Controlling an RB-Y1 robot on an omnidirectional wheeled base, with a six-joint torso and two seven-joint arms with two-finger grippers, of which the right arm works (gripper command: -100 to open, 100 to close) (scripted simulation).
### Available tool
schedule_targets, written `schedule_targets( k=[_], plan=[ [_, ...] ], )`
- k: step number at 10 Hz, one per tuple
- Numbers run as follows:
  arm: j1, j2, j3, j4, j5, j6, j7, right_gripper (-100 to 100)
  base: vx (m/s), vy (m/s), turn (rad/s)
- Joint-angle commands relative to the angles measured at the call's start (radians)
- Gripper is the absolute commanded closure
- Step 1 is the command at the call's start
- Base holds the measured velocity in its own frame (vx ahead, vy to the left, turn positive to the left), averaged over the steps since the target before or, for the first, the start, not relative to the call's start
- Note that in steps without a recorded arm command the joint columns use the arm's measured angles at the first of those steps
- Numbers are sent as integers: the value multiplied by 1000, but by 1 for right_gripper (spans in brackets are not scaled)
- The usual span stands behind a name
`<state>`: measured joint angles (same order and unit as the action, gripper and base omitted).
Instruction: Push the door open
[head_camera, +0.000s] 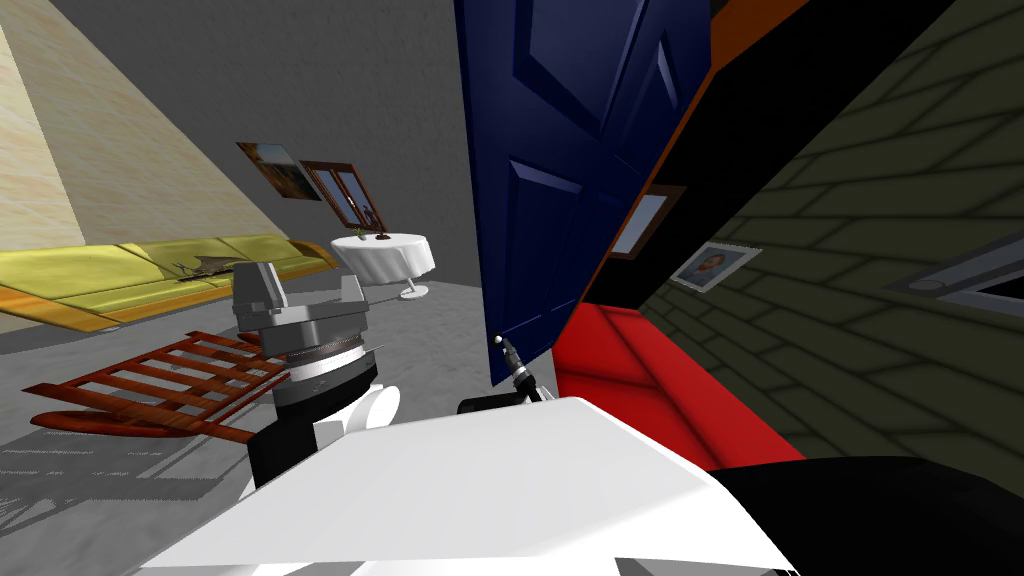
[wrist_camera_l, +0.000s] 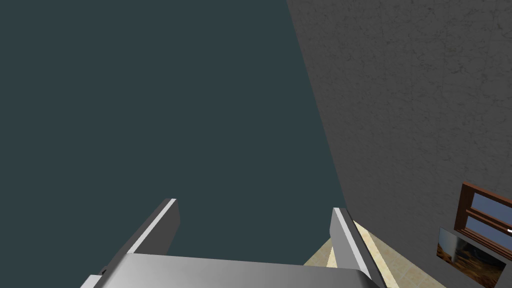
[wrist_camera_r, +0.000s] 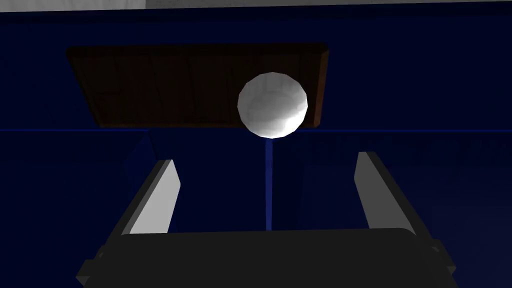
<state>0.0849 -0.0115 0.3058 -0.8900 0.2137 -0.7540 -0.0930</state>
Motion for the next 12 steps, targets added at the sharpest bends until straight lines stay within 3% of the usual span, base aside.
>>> schedule_targets(
  k=[1,2,3,4,9,10,12],
  plan=[
    [-4,27,-4,4,-3,-4,1,-100,227,134,23],
    [-6,45,-5,6,-4,-6,1,-100,192,101,-6],
    [-1,34,-4,5,-3,-6,4,-100,68,36,-18],
    [-1,34,-4,5,-3,-6,4,100,-12,-3,16],
    [-1,34,-4,5,-3,-6,4,100,-12,-7,2],
    [-6,7,-24,7,-15,-1,8,100,74,100,-38],
    [-10,-6,-41,8,-26,1,12,100,145,155,-76]
  ],
)
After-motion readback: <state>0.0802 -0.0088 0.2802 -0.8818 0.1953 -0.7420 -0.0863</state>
